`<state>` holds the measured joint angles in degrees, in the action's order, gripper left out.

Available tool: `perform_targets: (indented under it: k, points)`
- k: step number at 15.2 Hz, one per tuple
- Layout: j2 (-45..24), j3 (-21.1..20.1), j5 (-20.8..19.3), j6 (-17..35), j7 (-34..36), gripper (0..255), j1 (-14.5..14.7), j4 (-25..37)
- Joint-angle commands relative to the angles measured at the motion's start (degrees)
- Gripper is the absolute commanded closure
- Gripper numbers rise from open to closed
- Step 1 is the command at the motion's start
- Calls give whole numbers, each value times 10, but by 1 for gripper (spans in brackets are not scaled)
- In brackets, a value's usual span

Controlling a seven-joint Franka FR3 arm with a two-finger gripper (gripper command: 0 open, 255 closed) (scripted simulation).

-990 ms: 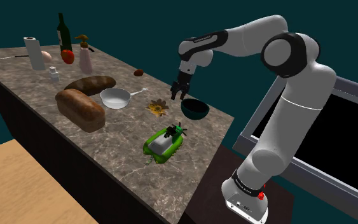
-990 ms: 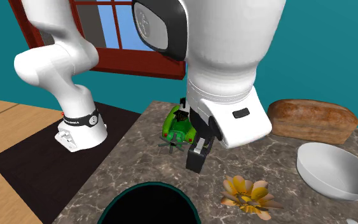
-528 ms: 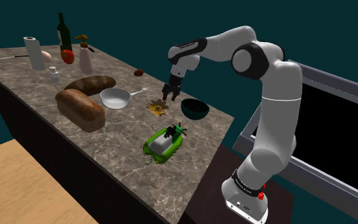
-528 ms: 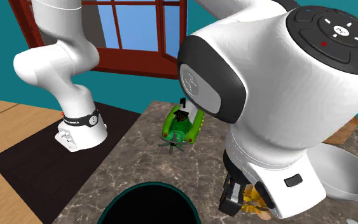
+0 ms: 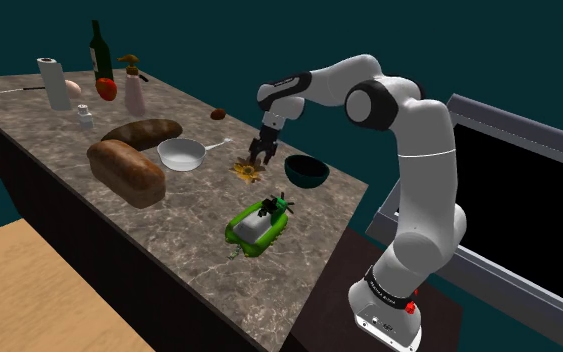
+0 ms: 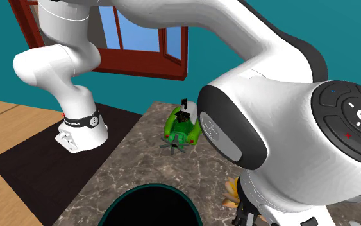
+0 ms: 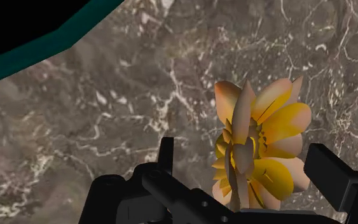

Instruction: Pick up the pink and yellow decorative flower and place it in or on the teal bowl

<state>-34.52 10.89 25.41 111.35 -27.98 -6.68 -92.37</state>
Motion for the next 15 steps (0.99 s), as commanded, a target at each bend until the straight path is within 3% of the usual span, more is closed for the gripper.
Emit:
perform_targets:
  k: [1, 10, 11, 15]
  points:
    - [-4, -2, 3, 13, -2, 0, 2, -8]
    - [-8, -4, 5, 22, -4, 0, 4, -14]
    - [-8, -4, 5, 22, -4, 255, 4, -14]
    - [-8, -4, 5, 22, -4, 255, 4, -14]
